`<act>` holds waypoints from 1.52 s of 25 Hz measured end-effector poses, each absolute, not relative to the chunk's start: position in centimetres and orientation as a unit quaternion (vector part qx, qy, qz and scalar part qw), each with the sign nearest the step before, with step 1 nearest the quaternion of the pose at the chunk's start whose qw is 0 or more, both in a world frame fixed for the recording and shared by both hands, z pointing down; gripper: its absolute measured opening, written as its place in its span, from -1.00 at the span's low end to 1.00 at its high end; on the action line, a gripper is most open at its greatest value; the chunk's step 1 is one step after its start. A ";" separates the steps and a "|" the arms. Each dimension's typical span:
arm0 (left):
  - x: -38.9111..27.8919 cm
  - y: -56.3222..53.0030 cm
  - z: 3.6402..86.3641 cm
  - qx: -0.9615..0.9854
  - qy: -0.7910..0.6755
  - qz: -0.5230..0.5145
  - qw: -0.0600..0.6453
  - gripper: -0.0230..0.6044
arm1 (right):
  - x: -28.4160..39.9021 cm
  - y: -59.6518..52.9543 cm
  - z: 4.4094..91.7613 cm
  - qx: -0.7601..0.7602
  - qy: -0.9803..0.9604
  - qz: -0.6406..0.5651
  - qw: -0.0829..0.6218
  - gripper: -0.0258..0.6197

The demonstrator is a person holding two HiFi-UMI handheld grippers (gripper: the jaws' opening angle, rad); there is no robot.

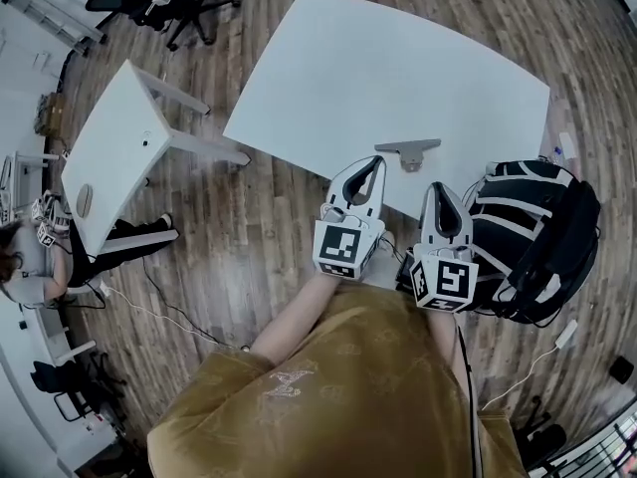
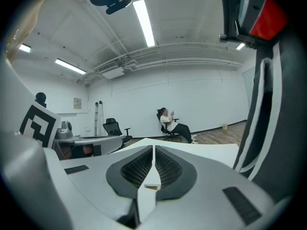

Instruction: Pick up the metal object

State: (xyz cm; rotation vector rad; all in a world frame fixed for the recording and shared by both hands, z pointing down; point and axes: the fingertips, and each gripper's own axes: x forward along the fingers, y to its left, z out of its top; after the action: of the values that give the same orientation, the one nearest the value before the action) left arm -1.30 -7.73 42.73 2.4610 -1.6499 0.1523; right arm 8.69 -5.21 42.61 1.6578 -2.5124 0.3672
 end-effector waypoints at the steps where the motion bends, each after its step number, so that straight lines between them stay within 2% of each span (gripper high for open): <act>1: -1.2 -8.0 43.1 0.828 -0.551 0.054 0.090 -0.91 | 8.7 -5.5 43.2 0.549 -0.824 0.127 0.059 -0.89; 21: -2.1 -10.7 53.7 0.838 -0.510 0.130 0.145 -0.91 | 7.5 -9.2 53.4 0.585 -0.770 0.227 0.116 -0.89; 38: -1.2 -12.5 60.5 0.849 -0.459 0.195 0.175 -0.91 | 7.8 -11.0 61.0 0.599 -0.701 0.373 0.105 -0.88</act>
State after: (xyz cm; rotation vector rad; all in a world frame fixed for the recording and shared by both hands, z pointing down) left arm -1.20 -12.50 60.46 2.4053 -1.3021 0.5541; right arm 7.76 -11.04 60.99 1.7662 -2.0647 1.0994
